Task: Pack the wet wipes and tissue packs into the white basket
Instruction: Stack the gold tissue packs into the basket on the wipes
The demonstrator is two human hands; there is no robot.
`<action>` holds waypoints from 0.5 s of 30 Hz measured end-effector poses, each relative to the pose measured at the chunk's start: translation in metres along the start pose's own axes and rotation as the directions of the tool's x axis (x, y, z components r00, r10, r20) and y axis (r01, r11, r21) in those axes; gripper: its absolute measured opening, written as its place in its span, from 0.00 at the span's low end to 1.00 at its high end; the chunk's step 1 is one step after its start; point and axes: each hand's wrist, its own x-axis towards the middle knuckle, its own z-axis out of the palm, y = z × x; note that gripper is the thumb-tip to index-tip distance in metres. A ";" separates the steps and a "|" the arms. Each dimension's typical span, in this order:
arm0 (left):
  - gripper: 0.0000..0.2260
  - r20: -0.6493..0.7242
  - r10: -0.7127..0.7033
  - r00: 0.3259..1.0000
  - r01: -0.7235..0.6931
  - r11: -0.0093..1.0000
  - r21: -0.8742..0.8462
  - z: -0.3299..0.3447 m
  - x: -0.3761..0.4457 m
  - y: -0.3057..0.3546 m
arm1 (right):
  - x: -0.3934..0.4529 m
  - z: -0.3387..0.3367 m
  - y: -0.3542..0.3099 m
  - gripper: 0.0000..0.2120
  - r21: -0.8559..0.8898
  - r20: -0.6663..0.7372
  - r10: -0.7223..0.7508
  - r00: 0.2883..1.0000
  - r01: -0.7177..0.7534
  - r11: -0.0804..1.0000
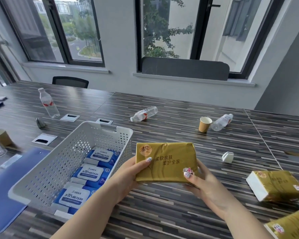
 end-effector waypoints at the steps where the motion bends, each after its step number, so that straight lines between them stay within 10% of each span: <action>1: 0.22 -0.013 0.012 1.000 -0.012 1.000 0.000 -0.004 -0.002 0.006 | 0.003 0.005 -0.004 0.60 -0.009 0.012 -0.012 1.000 0.012 1.000; 9: 0.19 -0.144 -0.021 0.989 0.010 0.997 -0.077 -0.093 -0.027 0.037 | 0.053 0.106 -0.023 0.30 0.037 0.054 0.041 0.998 -0.043 0.998; 15: 0.19 -0.291 -0.061 0.955 -0.115 0.827 -0.550 -0.182 -0.032 0.043 | 0.104 0.207 -0.015 0.23 0.124 0.015 0.113 0.993 -0.114 0.986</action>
